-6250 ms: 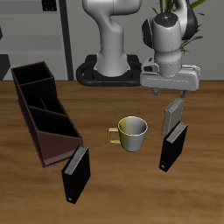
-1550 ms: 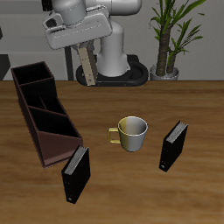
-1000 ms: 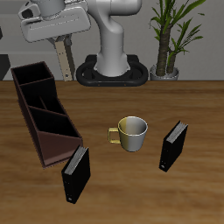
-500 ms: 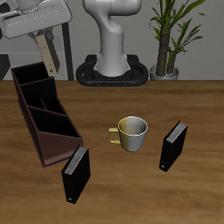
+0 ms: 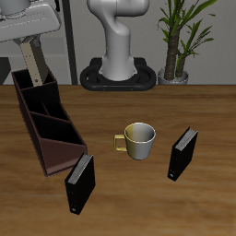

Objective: Place the yellow book into the right desk caddy's back compartment

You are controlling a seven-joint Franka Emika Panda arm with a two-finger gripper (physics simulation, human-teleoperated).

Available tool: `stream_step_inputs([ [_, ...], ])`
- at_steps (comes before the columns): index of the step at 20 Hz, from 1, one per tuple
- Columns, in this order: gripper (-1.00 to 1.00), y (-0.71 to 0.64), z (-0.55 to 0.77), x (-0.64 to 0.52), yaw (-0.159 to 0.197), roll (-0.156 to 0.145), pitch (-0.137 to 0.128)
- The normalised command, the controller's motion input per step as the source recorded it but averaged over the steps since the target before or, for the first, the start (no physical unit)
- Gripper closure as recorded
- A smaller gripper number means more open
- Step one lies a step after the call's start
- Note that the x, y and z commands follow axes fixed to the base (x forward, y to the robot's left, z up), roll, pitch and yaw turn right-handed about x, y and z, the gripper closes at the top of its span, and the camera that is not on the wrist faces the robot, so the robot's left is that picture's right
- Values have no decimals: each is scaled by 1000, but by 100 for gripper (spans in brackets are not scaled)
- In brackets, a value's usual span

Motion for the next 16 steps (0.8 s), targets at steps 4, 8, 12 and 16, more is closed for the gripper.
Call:
stream_step_inputs([
  [4,100,-169,-206,-44,22,-32,34],
  [8,100,-103,-91,-27,28,-44,-5],
  [12,100,-276,-132,-32,22,-65,35],
  [16,100,-285,-45,-123,-6,-61,-9],
])
